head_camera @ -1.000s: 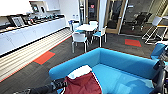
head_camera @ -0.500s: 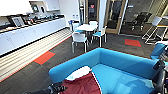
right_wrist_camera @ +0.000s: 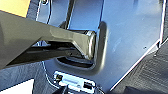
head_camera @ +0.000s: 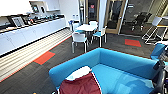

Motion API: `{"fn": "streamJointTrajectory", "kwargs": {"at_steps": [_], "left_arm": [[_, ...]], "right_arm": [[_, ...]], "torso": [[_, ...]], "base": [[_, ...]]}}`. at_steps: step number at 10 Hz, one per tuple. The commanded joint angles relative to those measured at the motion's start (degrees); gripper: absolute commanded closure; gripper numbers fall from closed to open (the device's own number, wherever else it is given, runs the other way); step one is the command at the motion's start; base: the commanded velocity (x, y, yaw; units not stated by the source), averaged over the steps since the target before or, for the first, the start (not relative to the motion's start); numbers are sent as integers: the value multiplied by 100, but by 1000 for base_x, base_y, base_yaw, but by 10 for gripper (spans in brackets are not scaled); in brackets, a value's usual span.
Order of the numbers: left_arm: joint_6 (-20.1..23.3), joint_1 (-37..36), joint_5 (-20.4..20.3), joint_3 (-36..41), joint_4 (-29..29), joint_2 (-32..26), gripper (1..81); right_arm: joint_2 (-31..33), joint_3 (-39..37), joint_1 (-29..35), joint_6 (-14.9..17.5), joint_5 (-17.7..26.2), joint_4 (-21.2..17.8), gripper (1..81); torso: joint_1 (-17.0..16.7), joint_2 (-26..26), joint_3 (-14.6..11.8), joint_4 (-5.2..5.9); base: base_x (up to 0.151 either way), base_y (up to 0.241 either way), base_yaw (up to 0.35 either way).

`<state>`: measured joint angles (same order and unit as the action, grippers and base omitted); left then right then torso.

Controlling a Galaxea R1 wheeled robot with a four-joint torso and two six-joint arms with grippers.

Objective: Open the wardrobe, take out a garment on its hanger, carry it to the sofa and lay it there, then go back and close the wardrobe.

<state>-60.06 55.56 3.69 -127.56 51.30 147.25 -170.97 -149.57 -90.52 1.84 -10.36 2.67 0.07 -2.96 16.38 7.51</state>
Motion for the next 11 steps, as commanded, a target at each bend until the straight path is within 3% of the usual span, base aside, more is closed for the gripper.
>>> {"fn": "streamJointTrajectory", "kwargs": {"at_steps": [1,5,11], "left_arm": [[100,977,-1009,373,1311,-424,10],[100,2129,-1301,-267,1691,171,10],[91,2657,-1283,-1681,1691,1429,10]], "right_arm": [[-185,-221,116,-26,359,-3,10],[-317,-317,178,-35,412,5,10],[-484,-529,178,-26,421,5,10]], "torso": [[0,0,0,0],[-7,-5,-2,0],[-7,-11,-9,0]], "base": [[0,0,0],[0,0,0],[0,0,0]]}}
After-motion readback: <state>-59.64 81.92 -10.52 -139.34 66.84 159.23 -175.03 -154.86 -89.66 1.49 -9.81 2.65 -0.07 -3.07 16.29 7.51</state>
